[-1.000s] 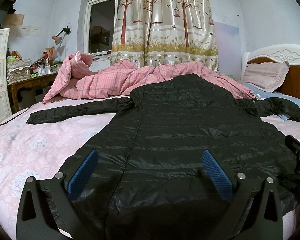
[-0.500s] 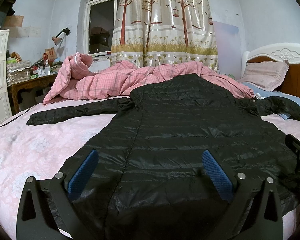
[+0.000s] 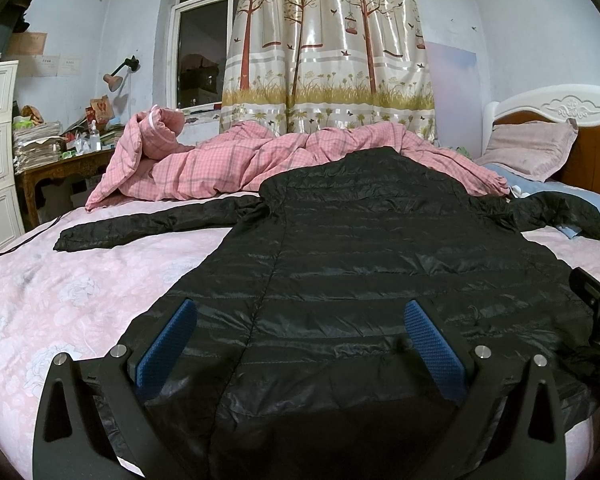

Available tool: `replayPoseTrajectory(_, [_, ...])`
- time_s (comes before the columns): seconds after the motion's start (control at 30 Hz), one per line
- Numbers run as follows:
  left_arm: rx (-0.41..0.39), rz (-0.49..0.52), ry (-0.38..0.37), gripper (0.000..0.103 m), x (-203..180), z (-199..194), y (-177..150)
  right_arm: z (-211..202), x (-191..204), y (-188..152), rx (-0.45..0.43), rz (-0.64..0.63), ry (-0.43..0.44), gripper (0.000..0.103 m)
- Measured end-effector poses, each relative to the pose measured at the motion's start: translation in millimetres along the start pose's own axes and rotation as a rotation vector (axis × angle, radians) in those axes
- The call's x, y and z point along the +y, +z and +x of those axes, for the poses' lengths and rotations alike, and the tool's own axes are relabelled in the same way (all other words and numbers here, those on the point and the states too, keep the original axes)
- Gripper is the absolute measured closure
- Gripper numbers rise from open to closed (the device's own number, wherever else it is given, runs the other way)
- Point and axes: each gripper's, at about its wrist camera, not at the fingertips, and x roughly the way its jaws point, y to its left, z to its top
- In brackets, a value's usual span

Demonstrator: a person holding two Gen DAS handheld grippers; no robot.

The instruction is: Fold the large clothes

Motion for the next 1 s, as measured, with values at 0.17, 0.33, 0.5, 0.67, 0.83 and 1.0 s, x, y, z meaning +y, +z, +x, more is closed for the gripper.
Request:
replayPoseTrajectory(0.17, [-0.005,0.009,-0.029,0.000,-1,1,2,1,-1,-2,-0.002,-0.004,0.002,0.000])
replayPoseTrajectory(0.33, [0.004,0.045,-0.079,0.000,-1,-2,4,-3,-3,-2,-0.013,-0.018,0.018,0.000])
replayPoseTrajectory(0.5, [-0.052,0.021,-0.085,0.000,19,-33,16,-33,-20,2,-0.015,0.023,0.074,0.000])
replayPoseTrajectory(0.67, [-0.085,-0.024,-0.030,0.000,55,-63,26,-65,-48,7,-0.014,0.015,0.053,0.000])
replayPoseTrajectory(0.83, [0.023,-0.230,-0.064,0.000,103,-62,22,-65,-93,0,0.104,0.127,0.015,0.000])
replayPoseTrajectory(1.0, [0.061,-0.261,-0.011,0.000,123,-55,23,-48,-123,-11,0.234,0.193,-0.014,0.000])
